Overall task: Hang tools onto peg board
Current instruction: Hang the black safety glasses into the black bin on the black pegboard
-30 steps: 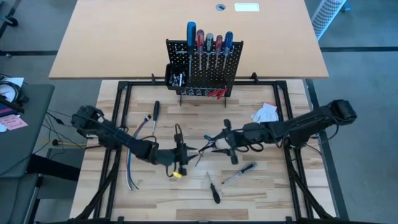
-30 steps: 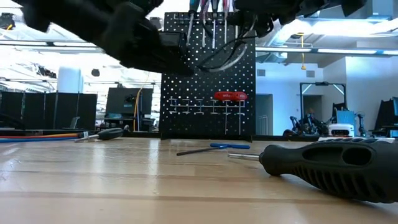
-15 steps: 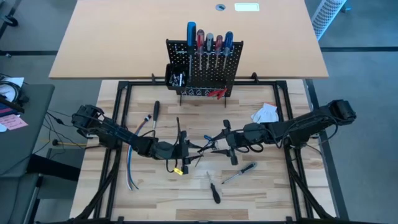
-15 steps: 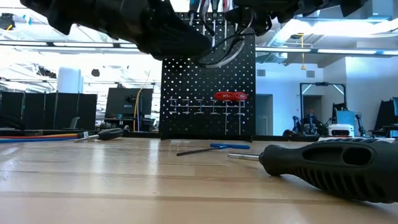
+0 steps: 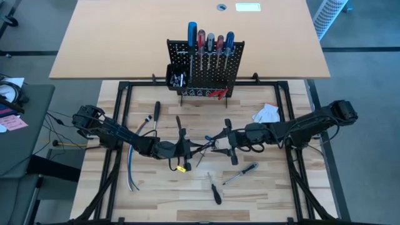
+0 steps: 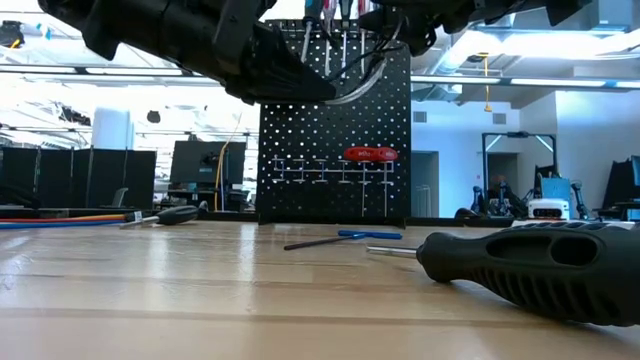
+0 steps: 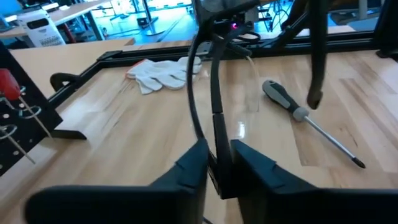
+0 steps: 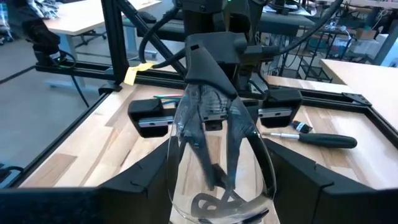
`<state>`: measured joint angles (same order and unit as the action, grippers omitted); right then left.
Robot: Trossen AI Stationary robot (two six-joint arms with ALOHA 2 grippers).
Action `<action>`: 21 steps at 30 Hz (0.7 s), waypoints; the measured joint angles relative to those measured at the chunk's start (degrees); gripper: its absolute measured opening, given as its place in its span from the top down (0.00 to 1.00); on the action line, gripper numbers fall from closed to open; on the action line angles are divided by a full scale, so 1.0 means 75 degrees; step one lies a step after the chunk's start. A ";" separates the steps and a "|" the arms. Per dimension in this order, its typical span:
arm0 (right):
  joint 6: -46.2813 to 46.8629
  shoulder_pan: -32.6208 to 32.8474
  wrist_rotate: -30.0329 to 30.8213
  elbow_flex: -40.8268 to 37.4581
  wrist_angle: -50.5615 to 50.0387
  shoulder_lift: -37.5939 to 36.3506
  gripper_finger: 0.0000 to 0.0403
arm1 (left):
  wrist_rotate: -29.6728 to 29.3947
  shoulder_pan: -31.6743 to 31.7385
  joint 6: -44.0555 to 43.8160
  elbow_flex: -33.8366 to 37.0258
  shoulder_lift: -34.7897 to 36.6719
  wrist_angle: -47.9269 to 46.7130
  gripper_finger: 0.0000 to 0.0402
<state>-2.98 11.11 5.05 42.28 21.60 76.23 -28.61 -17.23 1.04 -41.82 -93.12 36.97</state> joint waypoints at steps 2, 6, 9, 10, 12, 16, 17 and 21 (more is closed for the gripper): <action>0.0031 0.0000 -0.0035 0.0000 -0.0096 0.0000 0.44 | -0.0012 -0.0038 -0.0004 0.0000 0.0003 -0.0010 0.93; 0.0082 0.0004 -0.0085 0.0000 -0.0133 -0.0013 0.41 | 0.0037 -0.0109 -0.0131 0.0003 0.0000 -0.0046 0.97; -0.0014 -0.0050 -0.0064 -0.0003 -0.0169 -0.0239 0.40 | 0.0034 -0.0154 -0.0206 0.0003 0.0000 -0.0047 0.96; -0.0015 -0.0053 -0.0013 -0.0003 -0.0160 -0.0350 0.40 | 0.0023 -0.0177 -0.0224 0.0003 0.0000 -0.0042 0.96; -0.0071 -0.0050 0.0203 -0.0003 -0.0238 -0.0652 0.40 | 0.0026 -0.0193 -0.0268 0.0003 0.0000 -0.0036 0.97; -0.0226 0.0123 0.0601 -0.0003 -0.0637 -0.1330 0.40 | 0.0037 -0.0193 -0.0296 0.0003 0.0000 -0.0041 0.97; -0.0234 0.0214 0.0734 -0.0003 -0.0780 -0.1530 0.40 | 0.0034 -0.0193 -0.0307 0.0013 0.0000 -0.0033 0.97; -0.0245 0.0661 0.1311 -0.0003 -0.1563 -0.2315 0.39 | 0.0008 -0.0164 -0.0328 0.0695 0.0312 0.1016 0.97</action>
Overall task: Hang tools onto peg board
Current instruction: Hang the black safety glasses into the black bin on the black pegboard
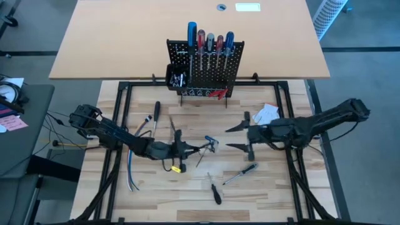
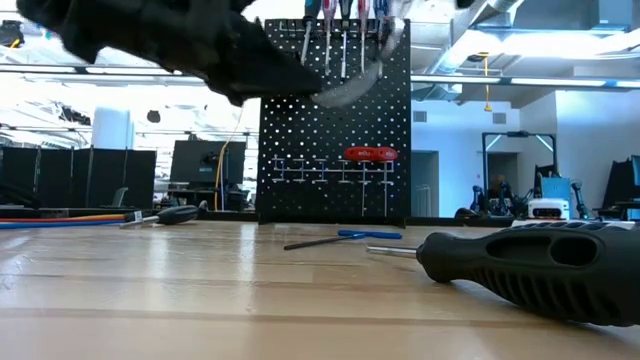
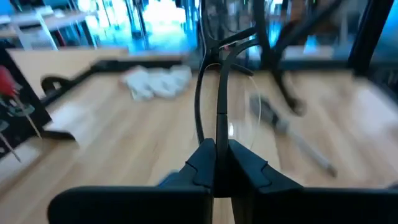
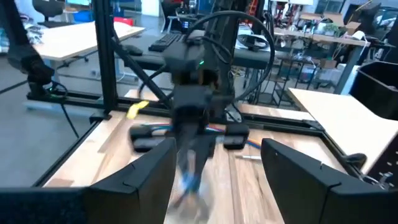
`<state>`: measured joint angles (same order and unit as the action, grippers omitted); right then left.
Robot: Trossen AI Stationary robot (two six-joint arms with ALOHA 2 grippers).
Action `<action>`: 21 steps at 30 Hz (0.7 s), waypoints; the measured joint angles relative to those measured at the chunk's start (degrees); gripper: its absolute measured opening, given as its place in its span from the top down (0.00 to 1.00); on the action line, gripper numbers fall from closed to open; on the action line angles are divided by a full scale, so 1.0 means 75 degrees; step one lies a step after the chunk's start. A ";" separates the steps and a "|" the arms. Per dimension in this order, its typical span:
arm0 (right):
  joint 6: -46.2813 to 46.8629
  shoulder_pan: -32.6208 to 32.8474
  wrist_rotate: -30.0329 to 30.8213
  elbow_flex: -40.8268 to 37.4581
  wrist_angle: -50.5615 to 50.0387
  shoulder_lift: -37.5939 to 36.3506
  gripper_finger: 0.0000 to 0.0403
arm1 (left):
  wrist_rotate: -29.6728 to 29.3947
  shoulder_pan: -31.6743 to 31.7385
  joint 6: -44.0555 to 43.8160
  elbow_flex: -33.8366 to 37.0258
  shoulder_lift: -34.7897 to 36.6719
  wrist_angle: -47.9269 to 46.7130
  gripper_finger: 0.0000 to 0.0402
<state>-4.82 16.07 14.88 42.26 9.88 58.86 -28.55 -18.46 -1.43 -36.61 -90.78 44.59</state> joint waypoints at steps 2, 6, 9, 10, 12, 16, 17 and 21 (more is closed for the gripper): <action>-0.0001 0.0320 0.0381 0.0000 -0.0421 -0.0368 0.39 | -0.0011 0.0059 -0.0149 0.0658 0.0441 0.0861 0.97; -0.0020 0.0949 0.1154 0.0003 -0.0856 -0.0910 0.39 | 0.0024 0.0355 -0.0837 0.1737 0.1718 0.1934 0.97; -0.0057 0.1266 0.1548 -0.0003 -0.0848 -0.1043 0.39 | 0.0573 0.0841 -0.1377 0.1824 0.2828 0.1637 0.97; -0.0100 0.1308 0.1645 -0.0003 -0.0839 -0.1052 0.39 | 0.0766 0.1045 -0.1541 0.1725 0.3172 0.1241 0.97; -0.0144 0.1350 0.1746 -0.0003 -0.0820 -0.1054 0.39 | 0.1182 0.1513 -0.1912 0.1280 0.3830 -0.0012 0.97; -0.0163 0.1264 0.1811 -0.0009 -0.0745 -0.0955 0.39 | 0.1548 0.2465 -0.2549 -0.0143 0.4685 -0.3155 0.97; -0.0163 0.1231 0.1808 -0.0009 -0.0758 -0.0933 0.39 | 0.1578 0.2650 -0.2613 -0.0541 0.4770 -0.3714 0.97; -0.0168 0.1200 0.1814 -0.0015 -0.0673 -0.0840 0.39 | 0.2225 0.3404 -0.2934 -0.2163 0.4816 -0.5521 0.97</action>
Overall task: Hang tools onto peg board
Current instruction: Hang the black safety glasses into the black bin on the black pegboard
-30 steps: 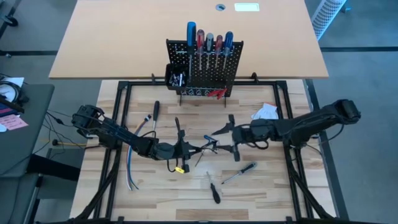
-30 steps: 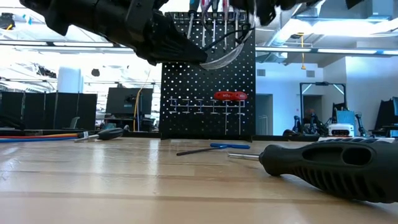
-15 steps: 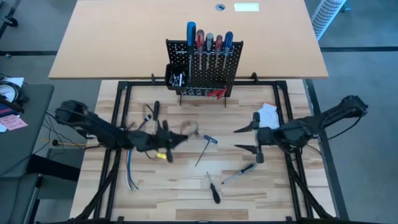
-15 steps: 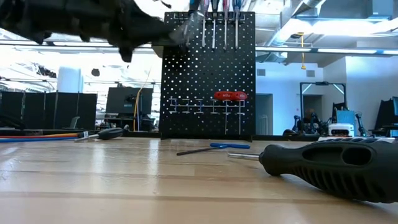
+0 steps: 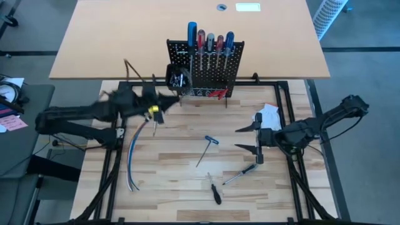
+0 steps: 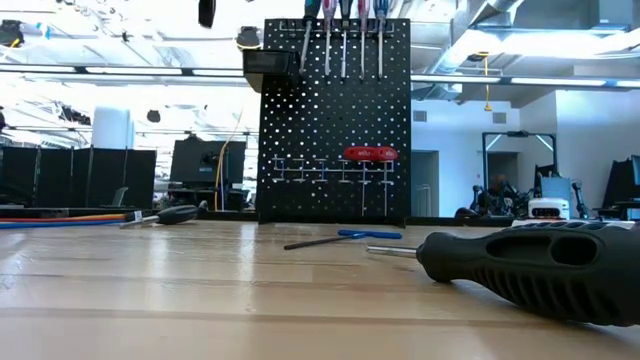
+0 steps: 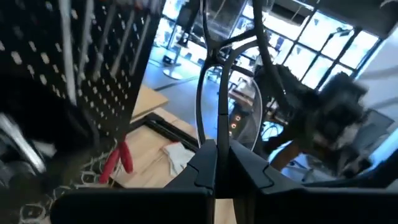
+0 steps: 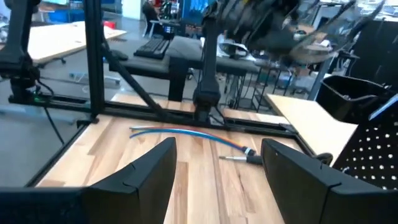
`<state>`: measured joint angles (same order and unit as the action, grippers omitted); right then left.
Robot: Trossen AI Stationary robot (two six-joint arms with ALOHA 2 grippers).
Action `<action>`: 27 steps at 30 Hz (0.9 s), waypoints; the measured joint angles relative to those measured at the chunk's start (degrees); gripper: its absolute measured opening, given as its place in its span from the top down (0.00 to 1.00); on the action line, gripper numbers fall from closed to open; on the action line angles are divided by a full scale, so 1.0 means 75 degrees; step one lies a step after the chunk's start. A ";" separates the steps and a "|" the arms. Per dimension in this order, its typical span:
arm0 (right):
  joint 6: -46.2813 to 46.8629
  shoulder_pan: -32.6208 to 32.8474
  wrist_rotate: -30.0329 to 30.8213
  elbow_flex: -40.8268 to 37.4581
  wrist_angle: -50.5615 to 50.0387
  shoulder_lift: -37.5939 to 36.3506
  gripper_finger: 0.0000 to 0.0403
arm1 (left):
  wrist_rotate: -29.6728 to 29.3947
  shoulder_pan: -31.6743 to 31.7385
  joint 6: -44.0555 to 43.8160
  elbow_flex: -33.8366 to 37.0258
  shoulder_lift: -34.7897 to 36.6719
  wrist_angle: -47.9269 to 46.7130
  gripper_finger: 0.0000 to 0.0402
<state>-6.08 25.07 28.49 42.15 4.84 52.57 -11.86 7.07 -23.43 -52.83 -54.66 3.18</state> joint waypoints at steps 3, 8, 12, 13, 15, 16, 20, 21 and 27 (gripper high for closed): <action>-0.0001 -0.0013 -0.0002 -0.0003 0.0050 0.0042 0.39 | 0.0360 0.0534 -0.0297 -0.1169 -0.0268 -0.1330 0.97; -0.0001 -0.0010 -0.0003 -0.0003 0.0053 0.0051 0.39 | 0.0632 0.1275 -0.0670 -0.2758 -0.1017 -0.3753 0.97; 0.0002 0.0004 -0.0003 -0.0003 0.0053 0.0048 0.39 | 0.0967 0.1631 -0.0826 -0.3374 -0.1482 -0.4322 0.97; 0.0002 0.0004 -0.0005 -0.0003 0.0043 0.0051 0.39 | 0.1000 0.1716 -0.0829 -0.3458 -0.1559 -0.4402 0.97; 0.0002 0.0004 -0.0006 -0.0003 0.0042 0.0048 0.39 | 0.1180 0.1917 -0.0846 -0.3560 -0.1633 -0.4533 0.97; 0.0002 0.0004 -0.0006 -0.0003 0.0043 0.0048 0.39 | 0.1207 0.2027 -0.0862 -0.3565 -0.1633 -0.4596 0.97; 0.0005 0.0007 -0.0009 -0.0003 0.0040 0.0048 0.39 | 0.1208 0.2359 -0.1000 -0.3577 -0.1561 -0.5019 0.96; 0.0005 0.0006 -0.0009 -0.0003 0.0041 0.0048 0.39 | 0.1211 0.2427 -0.1009 -0.3577 -0.1535 -0.5134 0.96; 0.0005 0.0004 -0.0012 -0.0003 0.0052 0.0048 0.39 | 0.1331 0.2732 -0.1045 -0.3580 -0.1577 -0.5293 0.96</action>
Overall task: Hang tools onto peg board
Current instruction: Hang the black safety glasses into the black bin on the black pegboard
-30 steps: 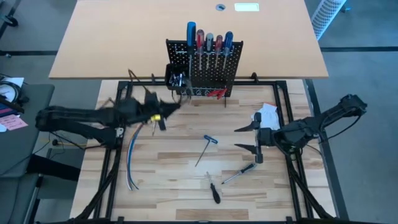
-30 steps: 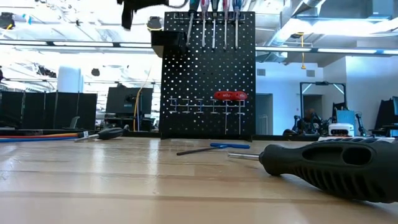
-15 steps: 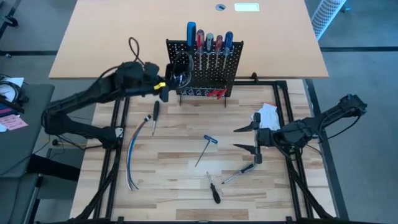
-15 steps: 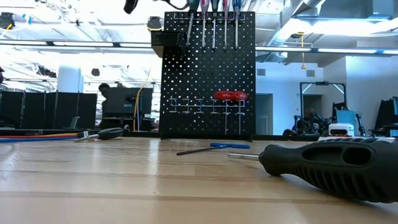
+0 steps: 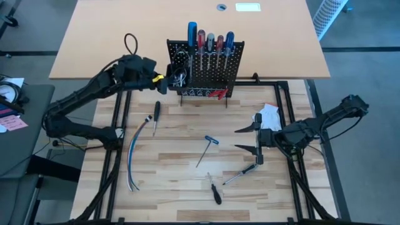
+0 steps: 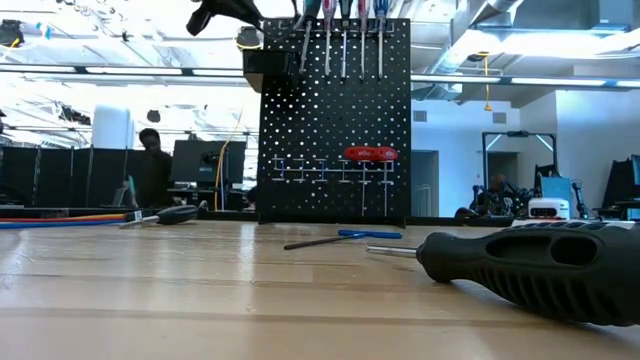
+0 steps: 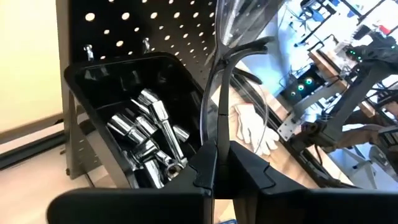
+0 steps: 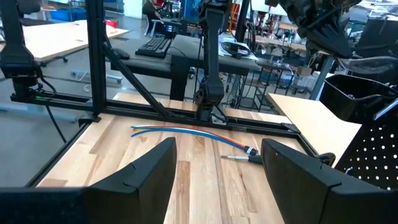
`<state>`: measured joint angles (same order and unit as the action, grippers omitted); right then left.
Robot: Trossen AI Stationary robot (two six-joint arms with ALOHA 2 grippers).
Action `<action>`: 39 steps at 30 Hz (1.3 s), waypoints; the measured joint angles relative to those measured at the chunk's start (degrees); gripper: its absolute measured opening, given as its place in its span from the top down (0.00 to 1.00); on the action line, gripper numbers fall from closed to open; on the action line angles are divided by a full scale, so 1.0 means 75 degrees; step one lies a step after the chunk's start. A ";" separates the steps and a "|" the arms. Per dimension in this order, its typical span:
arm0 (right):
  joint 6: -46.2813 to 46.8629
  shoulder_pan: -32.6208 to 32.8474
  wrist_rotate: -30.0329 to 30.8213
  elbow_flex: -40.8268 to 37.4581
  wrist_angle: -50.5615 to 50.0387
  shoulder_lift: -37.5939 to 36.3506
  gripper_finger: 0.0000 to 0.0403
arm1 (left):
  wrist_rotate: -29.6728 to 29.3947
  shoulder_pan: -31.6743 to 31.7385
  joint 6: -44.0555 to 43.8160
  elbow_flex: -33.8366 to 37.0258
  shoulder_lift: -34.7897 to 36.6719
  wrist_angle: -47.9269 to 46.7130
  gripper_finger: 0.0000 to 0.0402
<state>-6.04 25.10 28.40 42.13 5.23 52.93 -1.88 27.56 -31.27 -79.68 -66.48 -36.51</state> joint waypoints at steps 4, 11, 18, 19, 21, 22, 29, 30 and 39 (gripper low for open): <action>0.0000 0.0000 0.0000 0.0000 0.0032 0.0000 0.39 | 0.0316 0.0232 -0.0035 0.0000 -0.0079 -0.0009 0.96; 0.0000 0.0000 -0.0003 0.0000 0.0047 0.0000 0.39 | 0.0444 0.0346 0.0056 0.0000 -0.0087 0.0026 0.95; 0.0001 0.0000 -0.0006 0.0000 0.0047 0.0000 0.39 | 0.0426 0.0683 0.0160 0.0000 -0.0087 0.0046 0.89; 0.0003 0.0000 -0.0003 0.0000 0.0047 0.0000 0.39 | 0.0415 0.0733 0.0162 0.0000 -0.0087 0.0046 0.87; 0.0003 0.0000 -0.0004 0.0000 0.0047 0.0000 0.39 | 0.0425 0.0794 0.0163 0.0003 -0.0087 0.0087 0.84; 0.0003 0.0000 -0.0006 0.0000 0.0047 0.0000 0.39 | 0.0447 0.0815 0.0160 0.0003 -0.0090 0.0117 0.83; 0.0003 0.0000 -0.0006 0.0000 0.0047 0.0000 0.39 | 0.0619 0.0827 0.0160 0.0003 -0.0087 0.0233 0.80; 0.0003 0.0000 -0.0006 0.0000 0.0047 0.0000 0.39 | 0.0622 0.0827 0.0163 0.0003 -0.0090 0.0233 0.79; 0.0003 0.0000 -0.0006 0.0003 0.0044 0.0000 0.39 | 0.0639 0.0920 0.0472 -0.0002 0.0181 0.0400 0.72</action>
<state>-6.02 25.10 28.36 42.15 5.56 52.93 2.92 34.46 -27.73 -79.69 -65.12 -33.51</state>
